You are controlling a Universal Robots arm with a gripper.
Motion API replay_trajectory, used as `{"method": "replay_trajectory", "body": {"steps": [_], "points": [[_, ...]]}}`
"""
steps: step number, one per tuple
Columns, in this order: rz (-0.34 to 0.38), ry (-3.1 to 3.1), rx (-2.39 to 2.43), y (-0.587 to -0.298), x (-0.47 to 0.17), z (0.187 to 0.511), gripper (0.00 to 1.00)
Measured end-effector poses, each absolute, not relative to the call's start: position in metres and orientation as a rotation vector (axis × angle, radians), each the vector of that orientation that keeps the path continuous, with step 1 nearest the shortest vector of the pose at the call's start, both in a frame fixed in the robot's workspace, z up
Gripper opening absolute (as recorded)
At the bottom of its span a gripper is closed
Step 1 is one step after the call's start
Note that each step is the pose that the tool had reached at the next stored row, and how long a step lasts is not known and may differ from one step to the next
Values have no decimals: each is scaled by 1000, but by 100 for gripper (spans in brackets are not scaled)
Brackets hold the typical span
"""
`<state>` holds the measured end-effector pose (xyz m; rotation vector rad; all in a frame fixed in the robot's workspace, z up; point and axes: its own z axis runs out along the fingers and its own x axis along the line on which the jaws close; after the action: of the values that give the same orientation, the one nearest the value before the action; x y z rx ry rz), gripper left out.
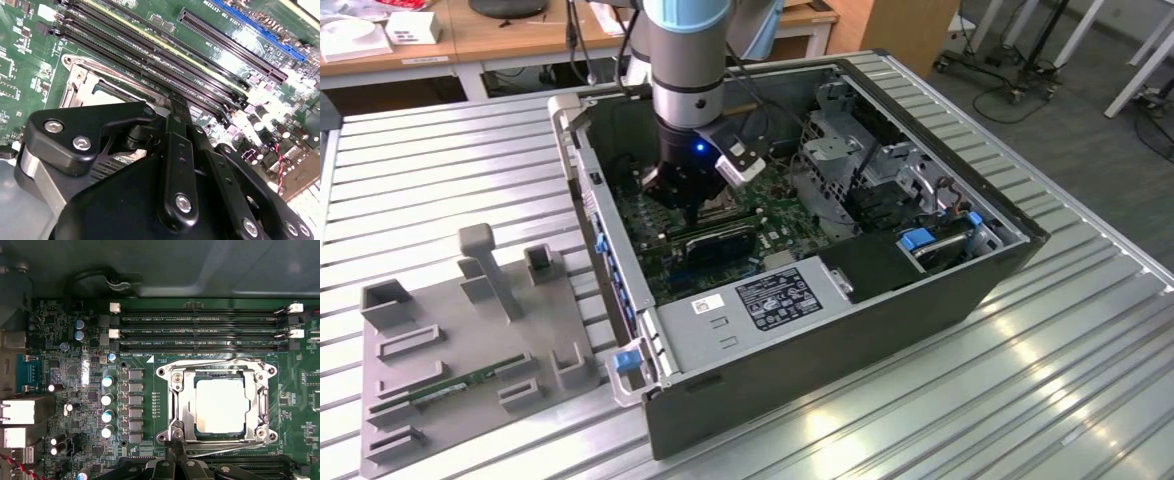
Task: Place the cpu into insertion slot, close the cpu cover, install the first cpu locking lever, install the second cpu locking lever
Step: 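Install the second cpu locking lever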
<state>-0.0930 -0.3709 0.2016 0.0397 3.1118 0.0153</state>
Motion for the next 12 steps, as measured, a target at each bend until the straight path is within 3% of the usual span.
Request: {"method": "replay_trajectory", "body": {"steps": [12], "points": [[56,3105,40,-368,-93,202,11]]}}
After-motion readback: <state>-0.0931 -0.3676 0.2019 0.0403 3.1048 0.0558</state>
